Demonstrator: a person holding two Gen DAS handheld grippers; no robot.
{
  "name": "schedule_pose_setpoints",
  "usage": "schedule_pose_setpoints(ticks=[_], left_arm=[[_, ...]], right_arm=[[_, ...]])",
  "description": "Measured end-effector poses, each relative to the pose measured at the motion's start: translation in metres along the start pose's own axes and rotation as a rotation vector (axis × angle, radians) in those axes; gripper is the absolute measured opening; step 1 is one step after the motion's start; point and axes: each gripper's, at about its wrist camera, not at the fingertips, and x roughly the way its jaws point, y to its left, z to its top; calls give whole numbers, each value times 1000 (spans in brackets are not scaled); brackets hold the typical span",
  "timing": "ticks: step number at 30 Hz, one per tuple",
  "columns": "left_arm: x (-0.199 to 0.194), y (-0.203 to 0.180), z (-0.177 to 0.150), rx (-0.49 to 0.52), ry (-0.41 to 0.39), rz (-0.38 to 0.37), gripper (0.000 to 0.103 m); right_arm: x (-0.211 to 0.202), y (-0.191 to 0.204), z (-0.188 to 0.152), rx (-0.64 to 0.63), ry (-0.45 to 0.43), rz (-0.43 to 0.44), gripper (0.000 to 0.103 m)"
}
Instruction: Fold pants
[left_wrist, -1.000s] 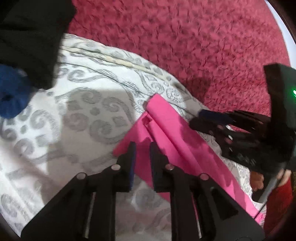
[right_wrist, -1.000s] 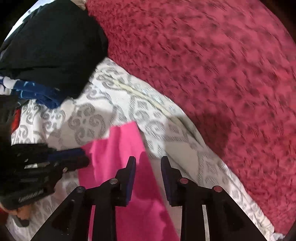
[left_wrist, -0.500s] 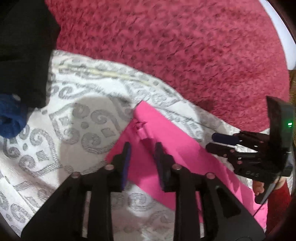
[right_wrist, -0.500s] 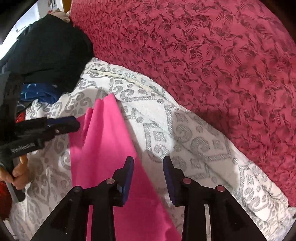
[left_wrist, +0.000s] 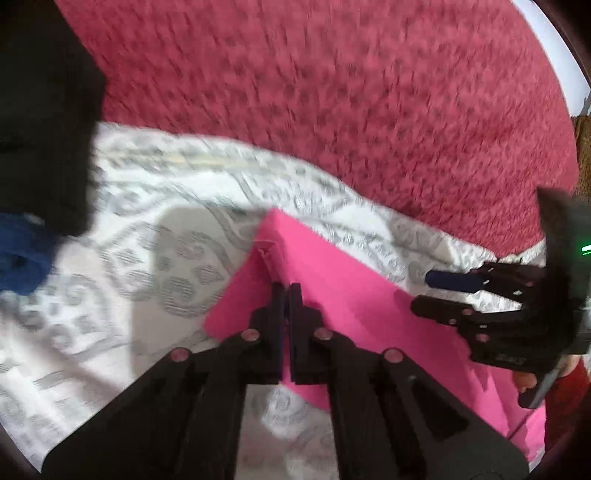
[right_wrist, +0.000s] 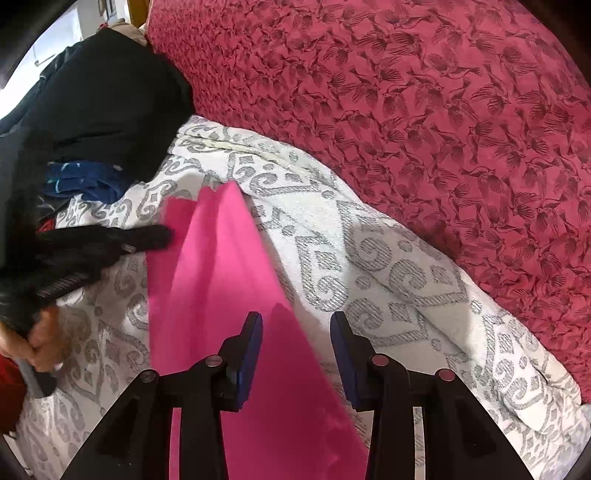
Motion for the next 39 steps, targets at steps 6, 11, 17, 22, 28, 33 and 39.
schedule_pose_setpoints(ticks=[6, 11, 17, 22, 28, 33, 39], left_arm=[[1, 9, 7, 10, -2, 39, 3], [28, 34, -3, -42, 123, 129, 7], [15, 31, -4, -35, 125, 129, 55], [35, 19, -15, 12, 162, 120, 55], [46, 25, -12, -54, 149, -14, 6], [34, 25, -8, -59, 99, -30, 6], [35, 20, -9, -26, 110, 8, 6]], right_arm=[[-3, -9, -5, 24, 9, -11, 39], [-1, -6, -10, 13, 21, -18, 40], [-12, -13, -28, 21, 34, -56, 46], [-65, -43, -71, 154, -21, -93, 47], [-119, -88, -160, 378, 22, -227, 54], [-160, -102, -257, 606, 77, -305, 54], [-168, -52, -317, 553, 31, -336, 73]])
